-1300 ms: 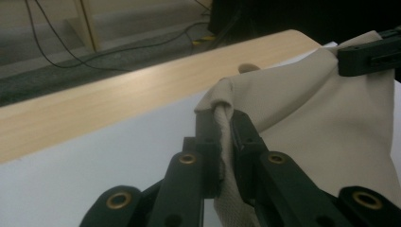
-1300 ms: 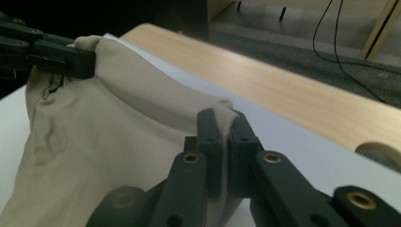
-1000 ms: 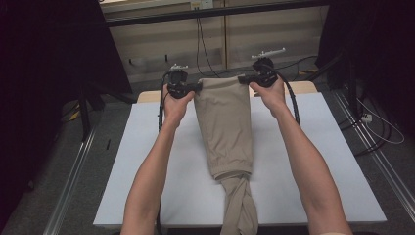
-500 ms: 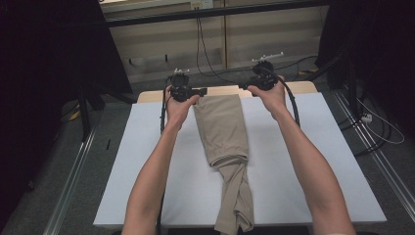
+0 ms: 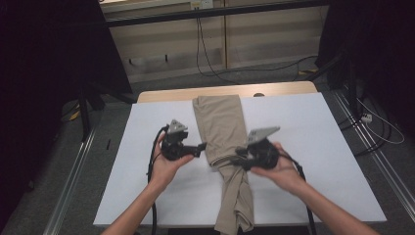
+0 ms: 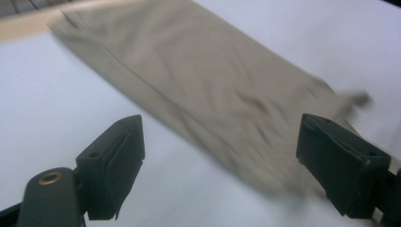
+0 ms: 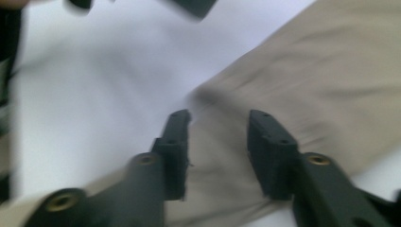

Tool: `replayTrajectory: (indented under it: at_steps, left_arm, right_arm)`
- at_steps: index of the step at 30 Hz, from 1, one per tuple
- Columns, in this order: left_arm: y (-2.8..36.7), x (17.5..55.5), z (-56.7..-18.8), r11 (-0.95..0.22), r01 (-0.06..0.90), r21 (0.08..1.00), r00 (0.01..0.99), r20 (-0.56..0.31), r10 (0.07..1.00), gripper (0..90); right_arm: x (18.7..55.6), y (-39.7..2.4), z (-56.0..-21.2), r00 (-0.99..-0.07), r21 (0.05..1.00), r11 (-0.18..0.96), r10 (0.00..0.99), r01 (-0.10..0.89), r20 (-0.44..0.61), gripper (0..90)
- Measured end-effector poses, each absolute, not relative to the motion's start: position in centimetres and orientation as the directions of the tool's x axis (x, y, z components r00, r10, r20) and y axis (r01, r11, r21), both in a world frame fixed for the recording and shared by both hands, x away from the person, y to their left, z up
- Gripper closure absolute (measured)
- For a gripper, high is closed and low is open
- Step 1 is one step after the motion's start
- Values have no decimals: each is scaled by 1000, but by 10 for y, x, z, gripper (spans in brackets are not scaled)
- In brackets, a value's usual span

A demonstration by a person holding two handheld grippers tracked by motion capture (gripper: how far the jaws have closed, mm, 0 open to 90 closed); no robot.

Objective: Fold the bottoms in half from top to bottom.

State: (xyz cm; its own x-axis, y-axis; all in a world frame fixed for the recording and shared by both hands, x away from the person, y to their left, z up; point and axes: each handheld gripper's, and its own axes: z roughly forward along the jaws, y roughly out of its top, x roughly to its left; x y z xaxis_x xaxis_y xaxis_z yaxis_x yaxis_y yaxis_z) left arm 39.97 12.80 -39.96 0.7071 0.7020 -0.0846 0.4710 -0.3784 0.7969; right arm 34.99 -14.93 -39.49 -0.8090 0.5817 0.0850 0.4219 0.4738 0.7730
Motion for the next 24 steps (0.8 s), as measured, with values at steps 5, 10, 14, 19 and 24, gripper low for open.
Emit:
replayTrajectory:
  at_steps: [5, 10, 14, 19, 24]
  left_arm:
    - [137, 356, -416, -398, 450, 800, 745, -90, 661, 165]
    - [132, 345, -434, -448, 467, 762, 762, -91, 641, 165]
    - [126, 346, -435, -451, 444, 774, 779, -85, 622, 167]
    - [131, 348, -435, -440, 456, 773, 762, -84, 642, 168]
    - [133, 349, -435, -437, 460, 773, 755, -82, 650, 168]
  right_arm:
    - [300, -125, -422, -887, 751, 546, 448, 372, 114, 678]
    - [286, -104, -435, -923, 724, 616, 378, 310, 74, 575]
    - [279, -99, -448, -934, 701, 660, 358, 269, 21, 528]
    - [272, -107, -445, -928, 688, 670, 372, 278, 12, 788]
    - [275, -120, -434, -910, 711, 620, 407, 333, 71, 889]
